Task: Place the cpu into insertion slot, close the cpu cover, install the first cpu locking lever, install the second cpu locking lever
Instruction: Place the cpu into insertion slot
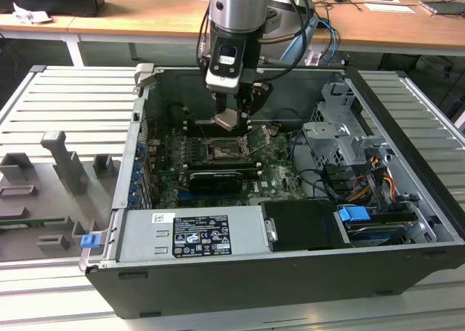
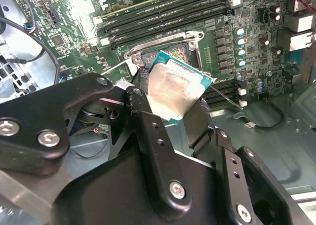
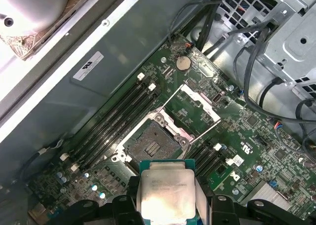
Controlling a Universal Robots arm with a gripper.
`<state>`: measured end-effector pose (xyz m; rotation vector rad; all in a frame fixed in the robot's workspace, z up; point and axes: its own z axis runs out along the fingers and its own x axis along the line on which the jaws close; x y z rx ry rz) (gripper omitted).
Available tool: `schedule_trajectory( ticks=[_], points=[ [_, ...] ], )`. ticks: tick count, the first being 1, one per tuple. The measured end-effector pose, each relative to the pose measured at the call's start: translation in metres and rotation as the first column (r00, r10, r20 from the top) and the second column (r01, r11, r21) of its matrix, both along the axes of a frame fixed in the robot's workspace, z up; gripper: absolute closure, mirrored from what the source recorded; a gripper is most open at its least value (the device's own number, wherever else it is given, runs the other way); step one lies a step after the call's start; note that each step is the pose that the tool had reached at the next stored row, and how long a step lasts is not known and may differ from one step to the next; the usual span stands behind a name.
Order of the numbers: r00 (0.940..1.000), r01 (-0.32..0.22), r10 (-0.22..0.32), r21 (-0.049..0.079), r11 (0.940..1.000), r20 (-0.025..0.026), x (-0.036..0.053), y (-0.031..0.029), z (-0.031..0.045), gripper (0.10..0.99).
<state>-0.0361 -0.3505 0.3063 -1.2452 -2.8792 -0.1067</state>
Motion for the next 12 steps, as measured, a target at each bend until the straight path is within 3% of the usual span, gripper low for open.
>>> schedule_trajectory(
  ticks=[12],
  points=[
    [0.9997,0.026,-0.026,0.000,0.9997,-0.0005,0.0000,0.0000,-0.0014,0.557]
  ],
)
